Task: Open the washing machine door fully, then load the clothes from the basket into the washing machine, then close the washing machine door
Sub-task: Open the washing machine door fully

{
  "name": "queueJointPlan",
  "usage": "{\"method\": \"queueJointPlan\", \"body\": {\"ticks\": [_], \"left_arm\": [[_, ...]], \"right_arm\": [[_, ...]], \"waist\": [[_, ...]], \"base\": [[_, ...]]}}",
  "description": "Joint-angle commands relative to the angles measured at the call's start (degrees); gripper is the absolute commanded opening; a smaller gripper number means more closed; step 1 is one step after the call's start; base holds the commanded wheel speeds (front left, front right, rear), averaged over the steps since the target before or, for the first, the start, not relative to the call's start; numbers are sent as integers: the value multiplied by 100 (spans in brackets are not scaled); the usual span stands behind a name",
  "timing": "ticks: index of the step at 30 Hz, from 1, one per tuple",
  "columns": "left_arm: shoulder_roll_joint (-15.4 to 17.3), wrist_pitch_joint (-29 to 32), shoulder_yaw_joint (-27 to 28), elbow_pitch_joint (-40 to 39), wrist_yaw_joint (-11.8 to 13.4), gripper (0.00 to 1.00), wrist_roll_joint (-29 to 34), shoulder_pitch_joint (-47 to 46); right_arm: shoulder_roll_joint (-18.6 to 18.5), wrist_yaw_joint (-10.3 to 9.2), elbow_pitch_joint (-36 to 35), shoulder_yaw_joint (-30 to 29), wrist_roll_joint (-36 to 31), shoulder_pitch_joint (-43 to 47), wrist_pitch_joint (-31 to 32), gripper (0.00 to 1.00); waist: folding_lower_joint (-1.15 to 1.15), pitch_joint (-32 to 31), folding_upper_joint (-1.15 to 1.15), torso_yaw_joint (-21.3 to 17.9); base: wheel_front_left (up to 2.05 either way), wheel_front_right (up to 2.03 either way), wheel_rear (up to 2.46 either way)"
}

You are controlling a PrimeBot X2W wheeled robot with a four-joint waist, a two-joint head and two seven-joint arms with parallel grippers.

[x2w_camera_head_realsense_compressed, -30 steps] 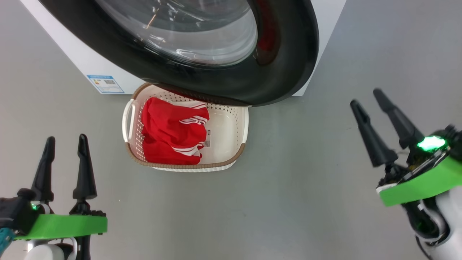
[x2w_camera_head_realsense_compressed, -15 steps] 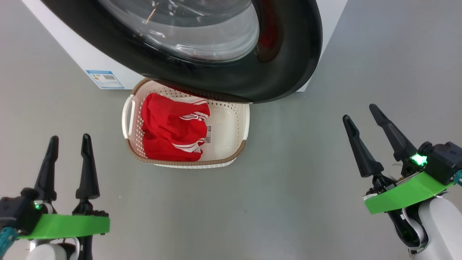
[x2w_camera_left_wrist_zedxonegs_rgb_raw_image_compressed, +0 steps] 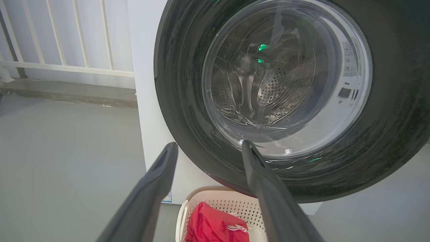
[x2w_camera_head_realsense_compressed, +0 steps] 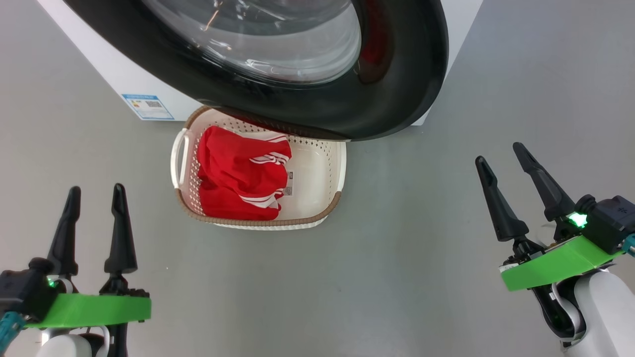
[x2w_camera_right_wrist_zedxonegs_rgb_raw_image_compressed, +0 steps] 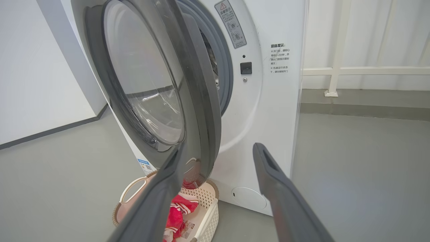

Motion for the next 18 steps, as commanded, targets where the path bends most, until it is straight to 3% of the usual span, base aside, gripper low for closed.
{"method": "queueJointPlan", "body": {"ticks": [1,18], "left_arm": [[137,-46,177,-132,-18,100,46,-50],[131,-46,160,-104,-18,100,48,-48]], "right_arm": [[-11,9,-112,86,32,119,-28,100],[13,9,-75,54,60,100,-28,100]], "waist": [[0,-8,0,-7],[0,-50,0,-20]], "base": [[0,0,0],[0,0,0]]}}
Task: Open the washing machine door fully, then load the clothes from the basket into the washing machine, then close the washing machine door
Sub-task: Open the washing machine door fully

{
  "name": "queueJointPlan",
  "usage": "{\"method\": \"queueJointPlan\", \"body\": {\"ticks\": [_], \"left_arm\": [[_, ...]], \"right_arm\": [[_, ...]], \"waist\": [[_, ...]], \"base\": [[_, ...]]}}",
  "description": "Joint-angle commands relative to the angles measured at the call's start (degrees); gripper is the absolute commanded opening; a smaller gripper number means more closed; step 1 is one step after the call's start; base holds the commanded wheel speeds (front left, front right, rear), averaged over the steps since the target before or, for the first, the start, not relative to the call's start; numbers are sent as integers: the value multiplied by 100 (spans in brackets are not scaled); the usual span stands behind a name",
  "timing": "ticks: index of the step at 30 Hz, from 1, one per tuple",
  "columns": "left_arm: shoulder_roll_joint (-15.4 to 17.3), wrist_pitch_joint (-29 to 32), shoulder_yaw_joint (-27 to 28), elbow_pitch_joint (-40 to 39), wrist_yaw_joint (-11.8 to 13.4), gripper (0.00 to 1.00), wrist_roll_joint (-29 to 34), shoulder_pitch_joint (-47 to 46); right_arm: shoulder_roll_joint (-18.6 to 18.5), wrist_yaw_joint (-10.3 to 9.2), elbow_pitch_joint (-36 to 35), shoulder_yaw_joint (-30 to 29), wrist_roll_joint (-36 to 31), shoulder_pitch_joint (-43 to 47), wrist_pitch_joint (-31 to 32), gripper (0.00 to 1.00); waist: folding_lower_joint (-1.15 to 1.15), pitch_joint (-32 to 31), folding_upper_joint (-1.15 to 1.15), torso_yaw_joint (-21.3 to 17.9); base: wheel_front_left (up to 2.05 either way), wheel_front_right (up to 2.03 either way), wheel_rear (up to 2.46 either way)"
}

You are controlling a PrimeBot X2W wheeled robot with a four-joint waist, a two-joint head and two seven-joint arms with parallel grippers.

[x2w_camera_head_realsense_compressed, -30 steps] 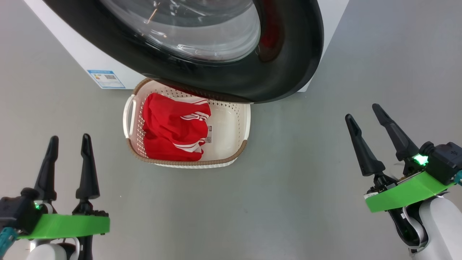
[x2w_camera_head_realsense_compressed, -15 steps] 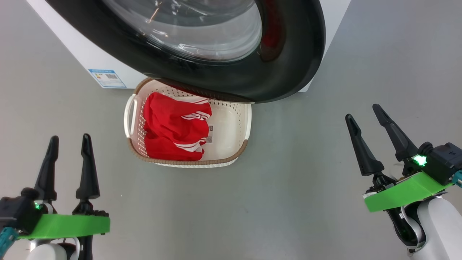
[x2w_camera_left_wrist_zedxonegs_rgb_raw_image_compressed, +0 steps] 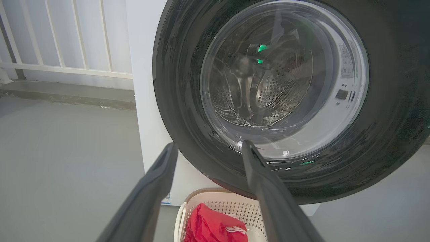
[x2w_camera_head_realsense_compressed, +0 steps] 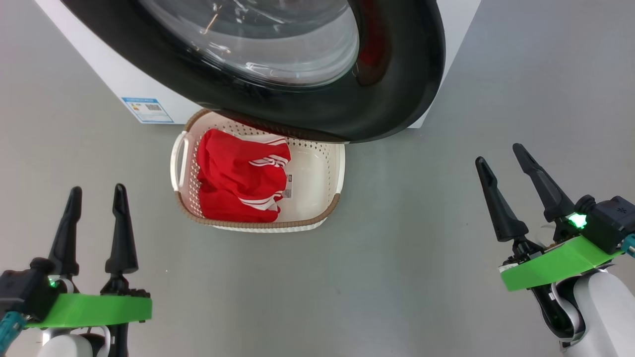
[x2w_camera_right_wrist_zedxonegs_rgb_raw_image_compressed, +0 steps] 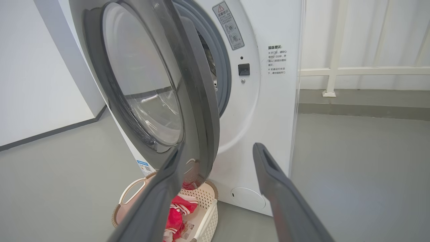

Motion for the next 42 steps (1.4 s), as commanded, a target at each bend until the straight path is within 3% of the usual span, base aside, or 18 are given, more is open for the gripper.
{"method": "queueJointPlan", "body": {"ticks": [1,18,28,29,30,31,32,33,42], "left_arm": [[135,-46,171,-115,-18,100,50,-42],[186,-46,90,-114,-18,100,43,-13],[201,-46,44,-108,-18,100,48,-36],[200,-46,43,-110,-18,100,48,-37],[199,-46,44,-113,-18,100,47,-40],[196,-46,45,-117,-18,100,45,-45],[193,-46,44,-123,-18,100,42,-56],[191,-46,46,-126,-18,100,40,-65],[161,-46,41,-152,-18,100,13,-213]], "right_arm": [[-25,9,-132,79,53,104,-27,100],[-43,9,-187,-60,356,-195,-27,100],[-142,9,400,-72,1208,-805,-27,100],[-157,9,512,-70,1382,-895,-23,85],[-181,9,607,-62,1558,-996,11,48],[-219,9,690,-54,1723,-1110,60,48],[-244,9,754,-51,1917,-1222,117,18],[-272,9,816,-46,2113,-1339,189,0],[-514,9,1089,52,3798,-2324,962,0]], "waist": [[0,-8,0,-4],[0,-35,0,-11],[0,-11,0,46],[0,-2,0,55],[0,15,0,63],[0,36,0,73],[0,64,0,84],[0,81,0,92],[0,314,0,190]], "base": [[0,0,0],[0,0,0],[0,0,0],[0,0,0],[0,0,0],[0,0,0],[0,0,0],[0,0,0],[0,0,0]]}}
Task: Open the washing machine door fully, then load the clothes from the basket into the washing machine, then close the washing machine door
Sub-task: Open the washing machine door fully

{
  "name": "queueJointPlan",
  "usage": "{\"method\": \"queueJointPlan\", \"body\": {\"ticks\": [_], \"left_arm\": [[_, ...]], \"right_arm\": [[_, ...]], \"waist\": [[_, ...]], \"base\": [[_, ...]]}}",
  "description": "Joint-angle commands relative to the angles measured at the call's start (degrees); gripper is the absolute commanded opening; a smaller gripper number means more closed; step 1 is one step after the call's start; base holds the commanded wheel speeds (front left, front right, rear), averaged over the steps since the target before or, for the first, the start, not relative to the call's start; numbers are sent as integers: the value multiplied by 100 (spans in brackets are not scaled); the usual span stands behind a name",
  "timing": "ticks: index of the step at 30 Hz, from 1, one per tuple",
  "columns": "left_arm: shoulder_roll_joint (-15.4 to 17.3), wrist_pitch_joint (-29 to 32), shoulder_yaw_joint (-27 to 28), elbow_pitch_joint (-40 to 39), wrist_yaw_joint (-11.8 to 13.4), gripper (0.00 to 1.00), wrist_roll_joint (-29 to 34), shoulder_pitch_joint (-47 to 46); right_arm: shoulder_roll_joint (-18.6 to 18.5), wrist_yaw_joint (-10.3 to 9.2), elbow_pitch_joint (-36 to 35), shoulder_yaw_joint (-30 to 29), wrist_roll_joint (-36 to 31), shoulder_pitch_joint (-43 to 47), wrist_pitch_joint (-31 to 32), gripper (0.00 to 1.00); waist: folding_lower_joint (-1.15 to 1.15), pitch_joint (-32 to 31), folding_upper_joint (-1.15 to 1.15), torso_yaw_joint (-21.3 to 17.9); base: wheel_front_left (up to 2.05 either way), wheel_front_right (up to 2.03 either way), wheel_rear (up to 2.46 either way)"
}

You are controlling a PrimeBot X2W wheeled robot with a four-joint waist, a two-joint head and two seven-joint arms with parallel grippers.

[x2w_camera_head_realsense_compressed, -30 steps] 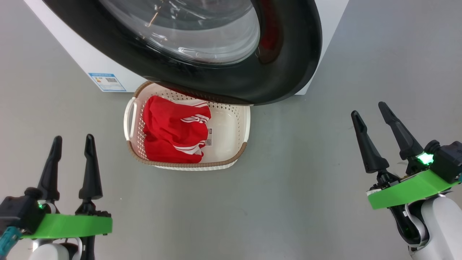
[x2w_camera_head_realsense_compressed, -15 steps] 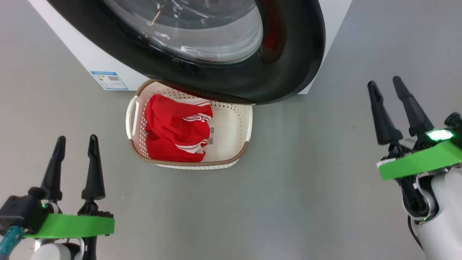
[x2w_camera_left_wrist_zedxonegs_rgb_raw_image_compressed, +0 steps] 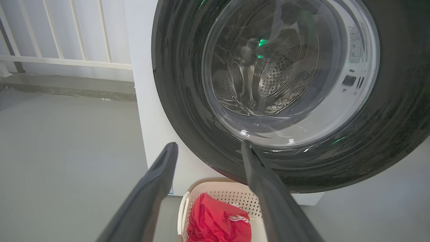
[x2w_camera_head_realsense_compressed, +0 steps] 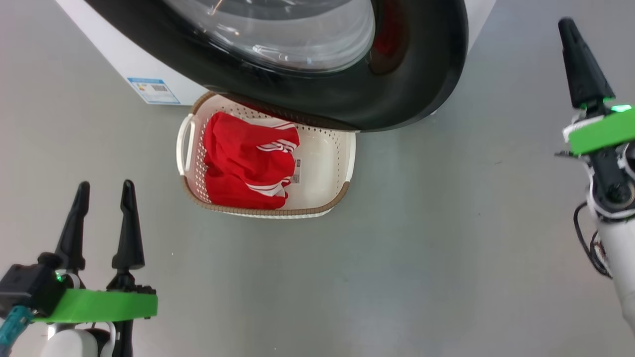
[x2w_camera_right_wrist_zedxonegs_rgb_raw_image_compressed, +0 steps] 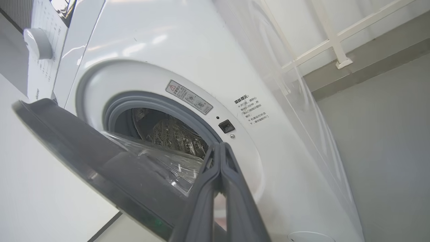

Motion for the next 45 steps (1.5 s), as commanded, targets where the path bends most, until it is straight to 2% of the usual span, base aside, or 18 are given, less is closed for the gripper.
{"method": "queueJointPlan", "body": {"ticks": [1,9,15,29,45], "left_arm": [[133,-46,187,-160,-18,100,-6,-172],[140,-46,183,-175,-18,100,-16,-262],[119,-46,158,-167,-18,100,-47,-314],[67,-46,177,-151,-18,100,-96,-404],[80,-46,233,-43,-18,100,-67,-307]], "right_arm": [[-53,9,-72,91,322,-142,178,0],[-49,9,422,176,1696,-911,1430,0],[-28,9,846,254,2264,-1424,2268,0],[8,9,1190,507,2632,-2129,3320,0],[84,9,863,739,2859,-1702,3875,0]], "waist": [[0,69,0,38],[0,202,0,113],[0,312,0,196],[0,491,0,349],[0,240,0,306]], "base": [[0,0,0],[0,0,0],[0,0,0],[0,0,0],[0,0,0]]}}
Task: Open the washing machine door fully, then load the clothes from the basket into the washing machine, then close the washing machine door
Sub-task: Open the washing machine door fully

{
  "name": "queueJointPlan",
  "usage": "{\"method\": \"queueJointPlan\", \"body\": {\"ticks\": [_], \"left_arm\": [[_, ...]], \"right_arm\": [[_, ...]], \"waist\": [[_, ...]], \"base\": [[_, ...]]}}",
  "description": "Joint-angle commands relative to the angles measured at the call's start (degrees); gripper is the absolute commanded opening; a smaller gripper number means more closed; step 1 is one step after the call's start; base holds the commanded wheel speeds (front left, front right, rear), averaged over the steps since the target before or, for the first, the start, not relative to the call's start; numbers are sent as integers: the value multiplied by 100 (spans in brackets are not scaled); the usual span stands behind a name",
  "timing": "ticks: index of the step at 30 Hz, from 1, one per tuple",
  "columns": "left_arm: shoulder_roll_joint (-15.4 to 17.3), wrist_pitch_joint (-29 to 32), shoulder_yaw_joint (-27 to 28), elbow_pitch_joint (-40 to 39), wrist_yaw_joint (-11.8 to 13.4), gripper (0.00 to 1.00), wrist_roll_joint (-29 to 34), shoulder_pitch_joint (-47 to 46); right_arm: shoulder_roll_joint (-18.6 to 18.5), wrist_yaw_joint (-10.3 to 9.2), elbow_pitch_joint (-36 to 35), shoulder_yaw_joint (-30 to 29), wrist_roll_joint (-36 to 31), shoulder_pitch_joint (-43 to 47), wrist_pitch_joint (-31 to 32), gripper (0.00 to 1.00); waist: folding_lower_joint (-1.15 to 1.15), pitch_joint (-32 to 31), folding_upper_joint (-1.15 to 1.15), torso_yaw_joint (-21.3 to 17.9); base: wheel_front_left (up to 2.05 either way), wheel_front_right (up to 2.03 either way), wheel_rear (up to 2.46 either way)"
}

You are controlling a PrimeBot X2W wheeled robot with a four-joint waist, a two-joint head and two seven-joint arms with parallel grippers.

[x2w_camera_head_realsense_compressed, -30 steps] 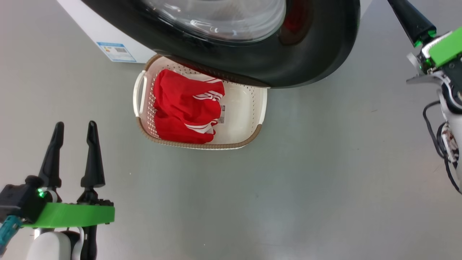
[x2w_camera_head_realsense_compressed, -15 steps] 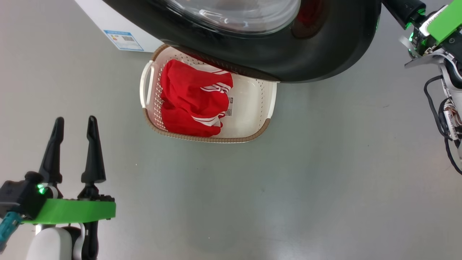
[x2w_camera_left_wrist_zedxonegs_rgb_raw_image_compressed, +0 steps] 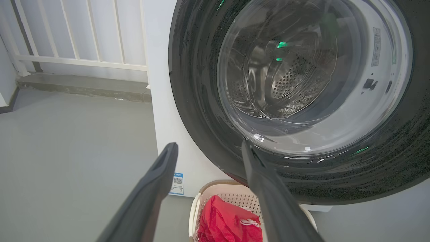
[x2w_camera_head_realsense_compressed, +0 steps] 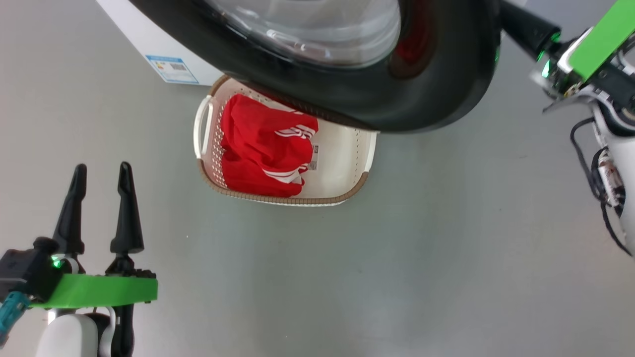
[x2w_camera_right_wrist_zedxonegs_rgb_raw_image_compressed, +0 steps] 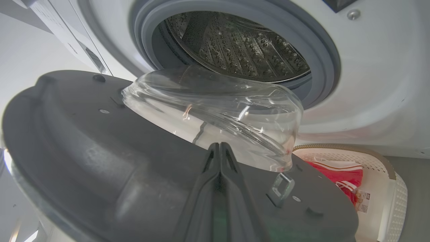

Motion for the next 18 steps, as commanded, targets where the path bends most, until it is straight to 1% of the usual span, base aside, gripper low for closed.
{"method": "queueJointPlan", "body": {"ticks": [1,10,18], "left_arm": [[161,-45,215,-92,-18,100,-27,37],[154,-45,224,7,-18,100,-5,204],[140,-45,223,100,-18,100,29,354]], "right_arm": [[92,9,-179,107,51,195,75,0],[193,9,-339,341,120,645,382,0],[244,9,-524,435,179,1019,507,0]], "waist": [[0,-71,0,-20],[0,-360,0,-41],[0,-677,0,93]], "base": [[0,0,0],[0,0,0],[0,0,0]]}}
